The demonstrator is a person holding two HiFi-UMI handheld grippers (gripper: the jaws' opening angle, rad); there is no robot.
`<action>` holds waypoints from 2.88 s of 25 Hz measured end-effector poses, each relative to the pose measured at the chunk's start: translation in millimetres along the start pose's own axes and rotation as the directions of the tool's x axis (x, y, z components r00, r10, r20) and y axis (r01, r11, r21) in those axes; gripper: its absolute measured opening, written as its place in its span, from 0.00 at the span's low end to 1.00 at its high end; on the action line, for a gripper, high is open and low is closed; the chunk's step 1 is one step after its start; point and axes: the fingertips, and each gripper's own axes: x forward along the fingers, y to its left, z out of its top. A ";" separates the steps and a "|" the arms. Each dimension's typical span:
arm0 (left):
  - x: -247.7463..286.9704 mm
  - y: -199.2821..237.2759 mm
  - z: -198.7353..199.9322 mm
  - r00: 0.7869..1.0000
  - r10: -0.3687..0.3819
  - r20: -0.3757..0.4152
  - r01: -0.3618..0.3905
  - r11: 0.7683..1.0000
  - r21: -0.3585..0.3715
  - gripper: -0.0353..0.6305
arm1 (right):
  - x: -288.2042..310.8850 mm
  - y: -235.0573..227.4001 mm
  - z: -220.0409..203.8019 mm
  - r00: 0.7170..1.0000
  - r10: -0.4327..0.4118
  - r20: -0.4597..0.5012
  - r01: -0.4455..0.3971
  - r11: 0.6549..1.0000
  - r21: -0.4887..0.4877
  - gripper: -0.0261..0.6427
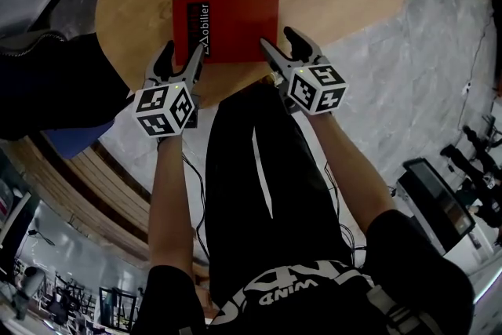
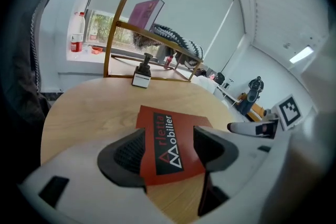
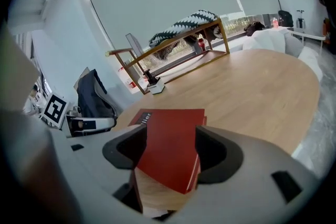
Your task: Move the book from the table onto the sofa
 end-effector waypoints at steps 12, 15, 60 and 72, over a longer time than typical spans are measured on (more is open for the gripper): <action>28.6 36.7 -49.3 0.991 0.031 -0.132 -0.040 0.997 -0.064 0.47 | 27.6 -27.2 -58.9 0.987 -0.039 -0.153 0.056 0.992 0.110 0.46; 33.1 38.2 -55.0 0.988 0.011 -0.151 -0.022 0.997 -0.075 0.47 | 31.9 -25.9 -64.4 0.985 -0.037 -0.171 0.057 0.992 0.113 0.46; 16.0 20.6 -33.3 0.997 0.011 -0.083 -0.020 0.993 -0.115 0.45 | 23.0 -8.1 -43.3 0.983 0.021 -0.185 0.014 0.983 0.184 0.45; -72.5 -42.8 61.3 0.997 0.062 0.035 -0.057 0.990 -0.132 0.45 | -62.3 46.8 60.9 0.994 0.035 -0.104 -0.023 0.993 0.113 0.45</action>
